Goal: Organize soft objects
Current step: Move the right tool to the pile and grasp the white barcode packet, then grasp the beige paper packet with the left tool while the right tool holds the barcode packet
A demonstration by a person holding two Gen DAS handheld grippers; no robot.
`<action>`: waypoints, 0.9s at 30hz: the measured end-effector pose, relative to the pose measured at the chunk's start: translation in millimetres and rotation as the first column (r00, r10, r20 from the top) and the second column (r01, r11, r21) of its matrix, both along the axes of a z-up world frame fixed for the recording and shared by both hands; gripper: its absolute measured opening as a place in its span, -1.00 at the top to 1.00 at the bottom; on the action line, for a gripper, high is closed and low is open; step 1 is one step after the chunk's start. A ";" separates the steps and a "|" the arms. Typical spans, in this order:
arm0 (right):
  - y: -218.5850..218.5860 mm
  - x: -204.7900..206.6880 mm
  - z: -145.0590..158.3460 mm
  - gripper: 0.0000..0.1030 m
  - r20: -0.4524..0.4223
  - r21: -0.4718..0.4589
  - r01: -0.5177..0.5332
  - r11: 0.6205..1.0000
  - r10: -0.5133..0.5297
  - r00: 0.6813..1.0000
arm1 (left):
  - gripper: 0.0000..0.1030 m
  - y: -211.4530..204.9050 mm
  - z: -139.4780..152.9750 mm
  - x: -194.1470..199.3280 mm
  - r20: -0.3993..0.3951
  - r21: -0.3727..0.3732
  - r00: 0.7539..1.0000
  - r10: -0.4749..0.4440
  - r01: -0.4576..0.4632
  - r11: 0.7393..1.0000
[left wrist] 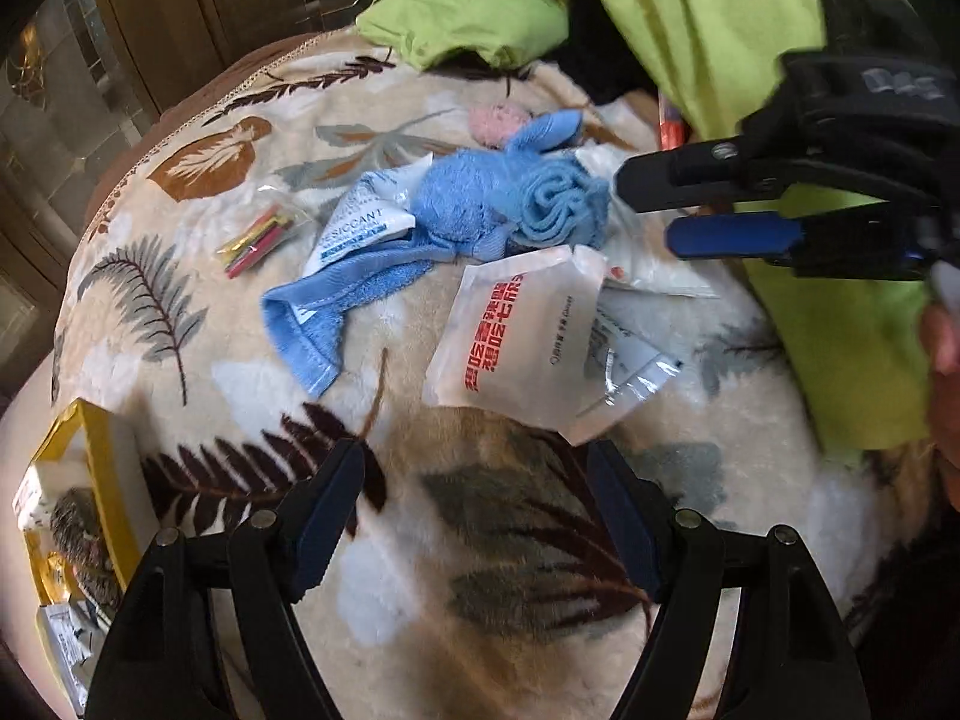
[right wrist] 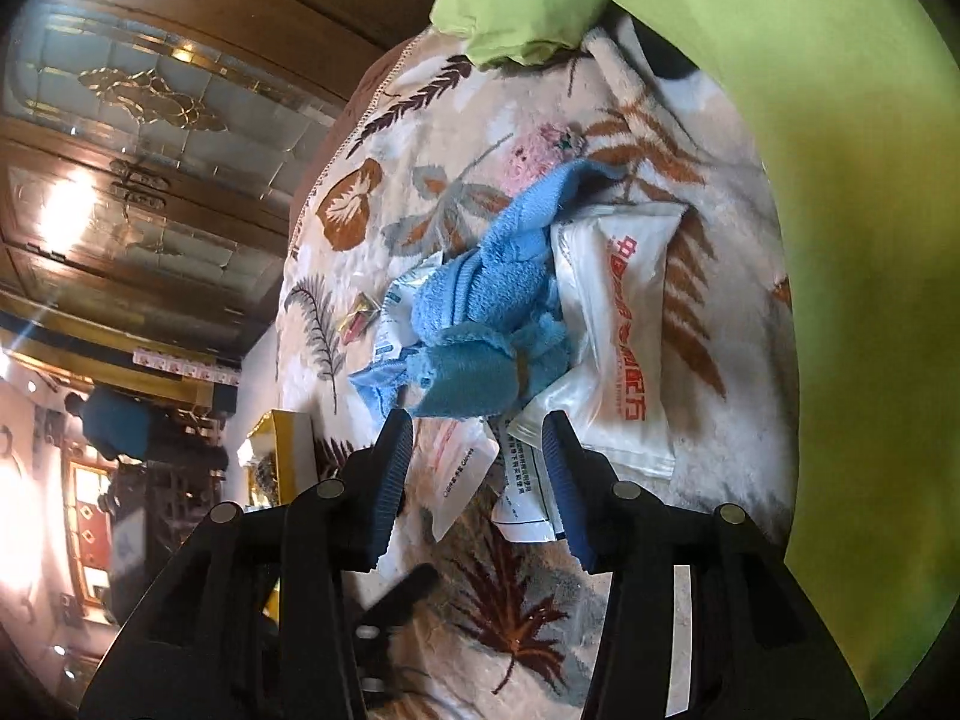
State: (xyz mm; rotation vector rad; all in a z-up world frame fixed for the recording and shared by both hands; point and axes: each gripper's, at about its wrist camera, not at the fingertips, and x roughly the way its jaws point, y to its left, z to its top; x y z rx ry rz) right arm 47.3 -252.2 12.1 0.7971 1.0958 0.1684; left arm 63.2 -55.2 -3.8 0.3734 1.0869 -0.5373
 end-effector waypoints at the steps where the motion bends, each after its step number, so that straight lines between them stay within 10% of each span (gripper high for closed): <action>1: -1.9 -0.9 -1.4 0.12 -0.002 0.004 0.001 1.000 -0.001 1.000 | -0.49 -1.7 -3.1 4.6 0.000 0.009 1.000 0.005 -0.005 1.000; 19: -5.0 -24.3 -33.1 0.12 -0.128 0.040 -0.024 0.999 0.029 0.991 | -0.48 -15.9 -19.4 55.7 -0.020 -0.085 1.000 0.020 -0.022 0.996; 27: 4.3 -7.3 -53.1 0.12 -0.120 0.083 -0.017 0.996 0.027 0.992 | 0.11 -22.8 -21.6 65.8 -0.004 -0.072 1.000 -0.021 0.021 0.997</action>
